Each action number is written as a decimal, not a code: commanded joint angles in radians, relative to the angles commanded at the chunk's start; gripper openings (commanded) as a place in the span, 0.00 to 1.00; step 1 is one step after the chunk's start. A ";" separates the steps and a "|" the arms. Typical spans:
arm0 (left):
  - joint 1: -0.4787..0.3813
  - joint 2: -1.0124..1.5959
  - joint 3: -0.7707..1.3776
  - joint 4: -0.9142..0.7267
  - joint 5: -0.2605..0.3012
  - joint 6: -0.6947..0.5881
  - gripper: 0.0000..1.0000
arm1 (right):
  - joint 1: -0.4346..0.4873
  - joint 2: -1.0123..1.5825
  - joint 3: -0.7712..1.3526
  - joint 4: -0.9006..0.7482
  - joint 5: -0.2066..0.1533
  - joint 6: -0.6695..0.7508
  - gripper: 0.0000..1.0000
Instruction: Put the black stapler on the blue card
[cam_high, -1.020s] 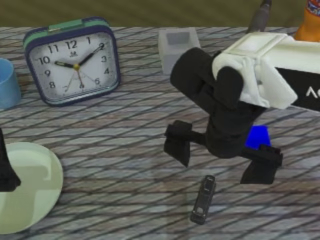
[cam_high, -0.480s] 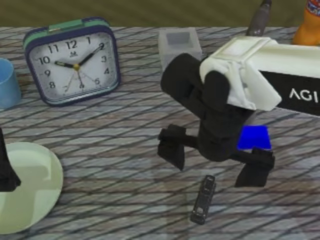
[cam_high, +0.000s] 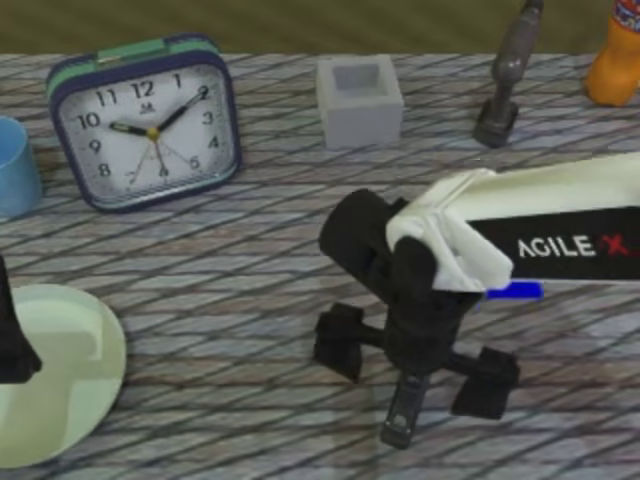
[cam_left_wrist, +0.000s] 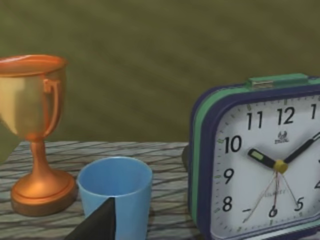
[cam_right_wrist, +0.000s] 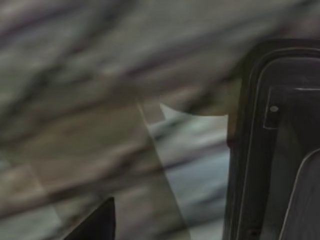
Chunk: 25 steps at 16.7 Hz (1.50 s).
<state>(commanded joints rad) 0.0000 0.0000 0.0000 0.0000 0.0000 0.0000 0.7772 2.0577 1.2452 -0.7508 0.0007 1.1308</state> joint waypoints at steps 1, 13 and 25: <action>0.000 0.000 0.000 0.000 0.000 0.000 1.00 | 0.001 0.010 -0.012 0.019 0.000 0.001 1.00; 0.000 0.000 0.000 0.000 0.000 0.000 1.00 | 0.001 0.015 -0.018 0.028 0.000 0.001 0.40; 0.000 0.000 0.000 0.000 0.000 0.000 1.00 | 0.001 0.015 -0.018 0.028 0.000 0.001 0.00</action>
<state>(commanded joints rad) 0.0000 0.0000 0.0000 0.0000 0.0000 0.0000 0.7780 2.0726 1.2272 -0.7231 0.0008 1.1320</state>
